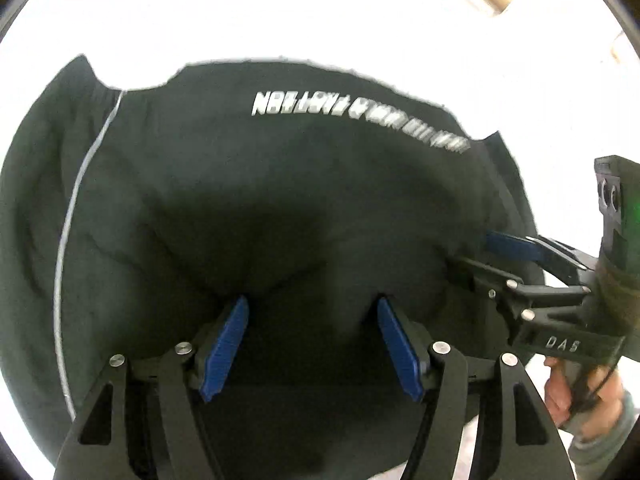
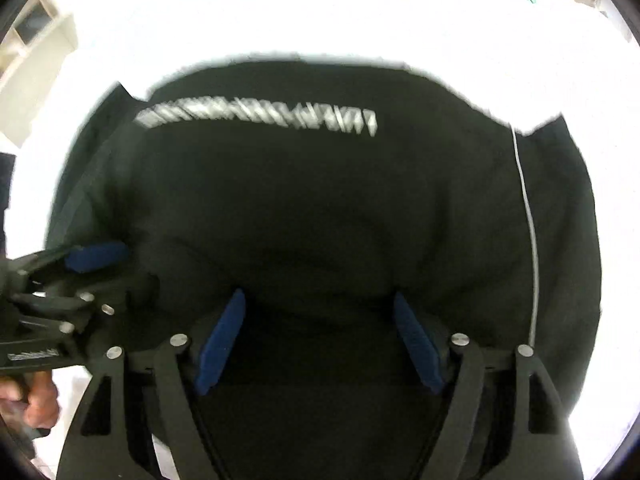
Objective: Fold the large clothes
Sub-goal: 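Press and smooth the folded jacket flat with both grippers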
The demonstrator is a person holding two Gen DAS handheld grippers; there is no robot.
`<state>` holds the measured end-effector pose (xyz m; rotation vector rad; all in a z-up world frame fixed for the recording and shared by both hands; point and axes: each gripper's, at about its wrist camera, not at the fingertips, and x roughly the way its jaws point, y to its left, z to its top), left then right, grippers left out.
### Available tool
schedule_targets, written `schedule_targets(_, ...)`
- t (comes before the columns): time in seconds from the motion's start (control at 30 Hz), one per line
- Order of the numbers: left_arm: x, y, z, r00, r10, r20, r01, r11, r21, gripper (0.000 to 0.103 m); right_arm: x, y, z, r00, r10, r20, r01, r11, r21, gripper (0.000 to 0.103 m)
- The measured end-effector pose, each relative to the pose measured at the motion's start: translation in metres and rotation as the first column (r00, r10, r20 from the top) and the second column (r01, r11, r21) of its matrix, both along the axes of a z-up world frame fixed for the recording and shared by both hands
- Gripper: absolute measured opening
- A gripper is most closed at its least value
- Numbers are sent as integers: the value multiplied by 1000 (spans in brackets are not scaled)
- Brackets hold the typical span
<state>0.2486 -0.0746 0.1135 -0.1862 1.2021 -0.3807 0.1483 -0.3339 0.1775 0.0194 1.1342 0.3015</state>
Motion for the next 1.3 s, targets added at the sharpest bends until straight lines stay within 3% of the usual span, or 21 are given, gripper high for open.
schedule_targets(0.13, 28, 7, 33, 995, 58, 75, -53, 996, -74, 69, 35, -3, 14, 998, -45, 50, 45, 999, -15, 78)
schedule_targets(0.2, 54, 5, 19, 998, 64, 26, -63, 997, -34, 69, 59, -5, -10, 997, -74, -13, 73, 997, -40, 78)
schedule_targets(0.3, 79, 0, -26, 994, 53, -94, -52, 999, 9, 68, 75, -10, -44, 992, -83, -93, 81, 996, -26, 79)
schedule_targets(0.43, 83, -5, -30, 995, 54, -83, -50, 998, 40, 68, 73, -12, -44, 992, -82, -99, 79, 996, -29, 80)
schedule_targets(0.6, 60, 13, 11, 999, 14, -34, -15, 999, -40, 68, 38, -31, 10, 999, -27, -31, 29, 998, 62, 75)
schedule_targets(0.7, 29, 25, 38, 999, -41, 29, 43, 996, -80, 69, -1, -32, 27, 1000, 27, -5, -27, 999, 48, 75)
schedule_targets(0.8, -4, 26, 45, 996, -52, 70, 58, 994, -91, 69, -30, -26, 14, 996, 58, -64, -55, 998, 44, 75)
schedule_targets(0.87, -15, 29, 28, 999, -29, 33, 32, 993, -114, 69, -38, -23, -10, 991, 22, -130, -23, 1000, -6, 75)
schedule_targets(0.97, -16, 22, -13, 1000, 5, -28, -6, 1000, -15, 68, -40, -23, -32, 985, -39, -168, 38, 999, -8, 76)
schedule_targets(1.03, -13, 20, -22, 998, 53, -21, -53, 999, -5, 68, -38, -23, -36, 986, -53, -158, 51, 999, -20, 78)
schedule_targets(1.1, -13, 16, -10, 997, 77, -10, -77, 997, 0, 68, -37, -18, -34, 984, -69, -164, 68, 998, -10, 79)
schedule_targets(1.2, -22, 21, 15, 997, 68, 22, -66, 994, -84, 68, -40, -42, -24, 964, -119, -239, 150, 982, 115, 79)
schedule_targets(1.3, -38, 40, 39, 993, 105, 51, -100, 991, -92, 68, -56, -62, -11, 956, -147, -253, 202, 957, 207, 79)
